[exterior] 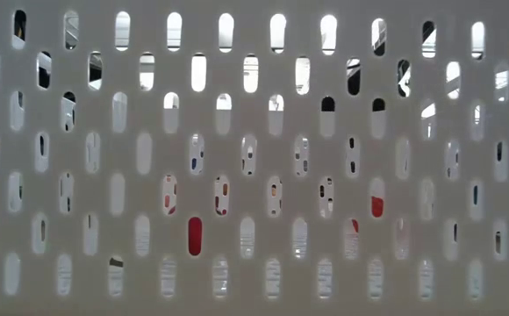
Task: Pick and placing Produce into tupperware
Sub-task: Put the red tomato into the white bin
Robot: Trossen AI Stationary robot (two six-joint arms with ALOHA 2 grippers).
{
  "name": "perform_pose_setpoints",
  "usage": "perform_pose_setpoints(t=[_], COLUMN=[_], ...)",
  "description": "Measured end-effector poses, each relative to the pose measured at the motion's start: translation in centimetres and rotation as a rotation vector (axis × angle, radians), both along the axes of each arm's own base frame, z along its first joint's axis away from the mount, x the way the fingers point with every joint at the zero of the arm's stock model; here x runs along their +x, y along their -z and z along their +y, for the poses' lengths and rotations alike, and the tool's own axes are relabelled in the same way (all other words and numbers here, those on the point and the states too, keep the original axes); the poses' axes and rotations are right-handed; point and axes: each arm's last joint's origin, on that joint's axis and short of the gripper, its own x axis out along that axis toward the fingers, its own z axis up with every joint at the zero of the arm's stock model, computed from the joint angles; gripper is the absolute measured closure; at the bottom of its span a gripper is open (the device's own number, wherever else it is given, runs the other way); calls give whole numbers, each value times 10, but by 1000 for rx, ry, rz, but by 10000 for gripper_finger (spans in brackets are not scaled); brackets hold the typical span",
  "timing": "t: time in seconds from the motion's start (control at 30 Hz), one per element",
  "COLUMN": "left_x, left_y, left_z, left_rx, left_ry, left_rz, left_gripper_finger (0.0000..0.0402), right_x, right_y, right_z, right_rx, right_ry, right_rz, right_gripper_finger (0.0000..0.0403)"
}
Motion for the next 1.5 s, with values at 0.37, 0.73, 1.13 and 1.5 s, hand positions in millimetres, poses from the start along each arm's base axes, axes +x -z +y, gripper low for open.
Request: perform_pose_setpoints(t=[0.37,0.73,1.13,1.5], left_x=[0,0,0,0], left_y=[0,0,0,0], left_z=[0,0,0,0], left_rx=[0,0,0,0], left_ry=[0,0,0,0], left_rz=[0,0,1,0], left_gripper_finger=[401,401,401,401], right_x=[0,-1,8,36], right_y=[0,0,-10,-69], right_z=[0,0,-4,-20], right_rx=[-6,-6,-7,-82], right_ry=[10,11,13,-59], right_rz=[1,7,-44,-121], right_gripper_finger=[91,142,152,153])
